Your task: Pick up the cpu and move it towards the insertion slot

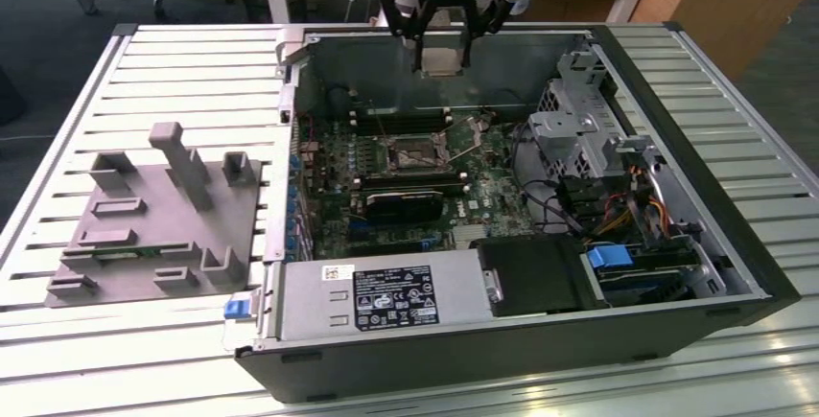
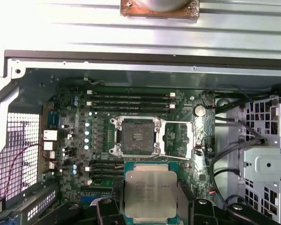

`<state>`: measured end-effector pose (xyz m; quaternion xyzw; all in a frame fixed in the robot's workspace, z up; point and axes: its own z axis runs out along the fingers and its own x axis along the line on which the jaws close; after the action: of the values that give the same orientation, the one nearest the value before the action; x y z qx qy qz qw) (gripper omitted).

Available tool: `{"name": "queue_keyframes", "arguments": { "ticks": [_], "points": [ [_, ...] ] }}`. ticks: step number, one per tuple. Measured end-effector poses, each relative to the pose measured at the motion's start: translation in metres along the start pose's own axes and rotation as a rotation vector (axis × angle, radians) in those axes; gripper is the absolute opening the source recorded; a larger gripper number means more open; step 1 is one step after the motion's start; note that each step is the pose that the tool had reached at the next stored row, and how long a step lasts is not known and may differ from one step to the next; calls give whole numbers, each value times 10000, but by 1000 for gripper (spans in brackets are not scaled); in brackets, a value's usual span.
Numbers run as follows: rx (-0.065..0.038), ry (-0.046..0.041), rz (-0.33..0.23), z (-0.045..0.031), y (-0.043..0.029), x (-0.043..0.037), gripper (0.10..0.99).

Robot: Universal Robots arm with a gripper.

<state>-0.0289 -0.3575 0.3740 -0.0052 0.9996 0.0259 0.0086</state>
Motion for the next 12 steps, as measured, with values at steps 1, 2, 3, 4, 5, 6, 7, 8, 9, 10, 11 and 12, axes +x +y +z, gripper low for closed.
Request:
{"name": "queue_keyframes", "arguments": {
  "ticks": [1,2,3,4,5,6,7,8,9,10,11,12],
  "points": [
    [1,0,0,7,15,1,537],
    [2,1,0,34,91,9,537],
    [1,0,0,49,135,21,537],
    [1,0,0,55,151,25,537],
    [1,0,0,61,166,29,537],
    [1,1,0,67,181,32,537],
    [2,1,0,73,196,35,537],
    [2,1,1,79,210,38,537],
    [0,0,1,86,220,40,537],
    [1,0,0,91,227,42,537],
    [1,0,0,94,230,42,537],
    [0,0,-2,95,230,42,537]
  ]
}}
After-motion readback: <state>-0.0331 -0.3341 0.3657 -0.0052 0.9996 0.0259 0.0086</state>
